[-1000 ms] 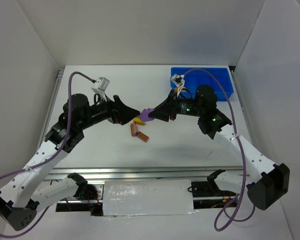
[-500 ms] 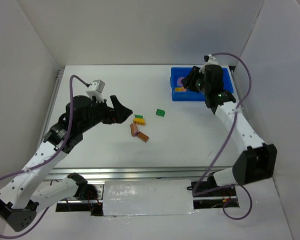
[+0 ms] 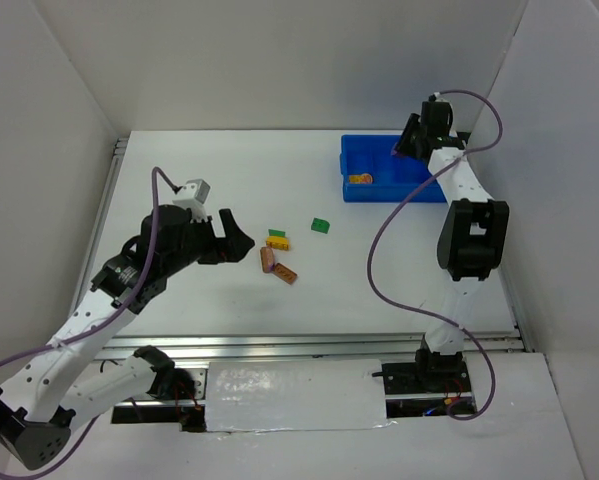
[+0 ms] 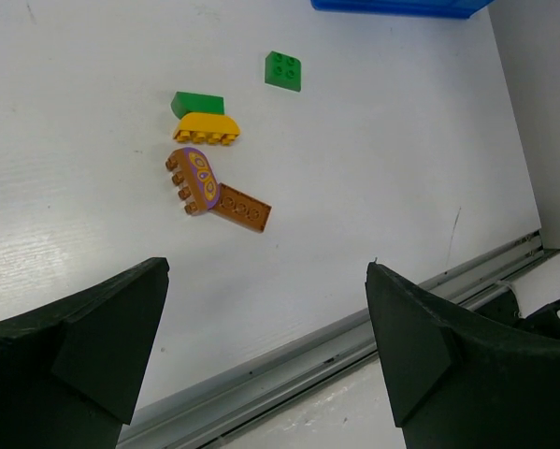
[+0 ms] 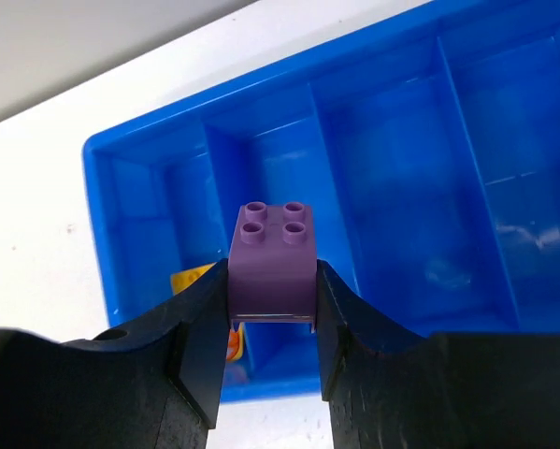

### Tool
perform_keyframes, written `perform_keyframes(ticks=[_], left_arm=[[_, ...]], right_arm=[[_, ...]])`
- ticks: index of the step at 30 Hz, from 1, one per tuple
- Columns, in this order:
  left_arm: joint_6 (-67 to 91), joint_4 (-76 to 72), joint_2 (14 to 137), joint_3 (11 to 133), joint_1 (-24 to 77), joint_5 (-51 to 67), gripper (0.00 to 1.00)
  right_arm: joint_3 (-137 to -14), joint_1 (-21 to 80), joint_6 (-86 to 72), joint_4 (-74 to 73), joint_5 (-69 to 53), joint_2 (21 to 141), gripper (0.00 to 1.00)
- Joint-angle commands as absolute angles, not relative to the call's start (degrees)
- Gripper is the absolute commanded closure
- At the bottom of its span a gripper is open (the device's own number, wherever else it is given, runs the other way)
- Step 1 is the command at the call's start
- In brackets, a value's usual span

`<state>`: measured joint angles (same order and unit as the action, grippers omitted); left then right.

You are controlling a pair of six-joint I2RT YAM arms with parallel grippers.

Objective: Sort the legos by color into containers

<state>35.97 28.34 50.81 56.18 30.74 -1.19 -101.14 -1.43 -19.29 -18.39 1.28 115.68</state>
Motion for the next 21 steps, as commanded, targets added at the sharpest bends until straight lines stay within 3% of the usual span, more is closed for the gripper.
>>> perform_keyframes(ticks=[1, 10, 12, 16, 21], left_arm=[[35.2, 25.5, 51.6, 55.1, 30.5, -0.5, 0.01], [35.2, 24.6, 54.0, 54.2, 30.6, 1.9, 0.01], [35.4, 24.6, 53.7, 54.2, 30.5, 1.5, 0.0], [35.4, 24.7, 53.8, 54.1, 30.5, 1.4, 0.0], [35.5, 24.7, 54.2, 54.1, 30.6, 1.5, 0.0]], right_arm=[[-107.7, -1.5, -18.3, -21.0, -1.4, 119.4, 1.0], [-114.3, -1.3, -18.9, -23.4, -2.7, 126.5, 0.99], [-115.1, -1.3, -19.0, -23.4, -2.2, 127.3, 0.88], [-116.8, -1.3, -18.7, -24.2, -2.7, 128.1, 0.56], [-117.7, -1.0, -19.0, -24.5, -3.4, 127.4, 0.31]])
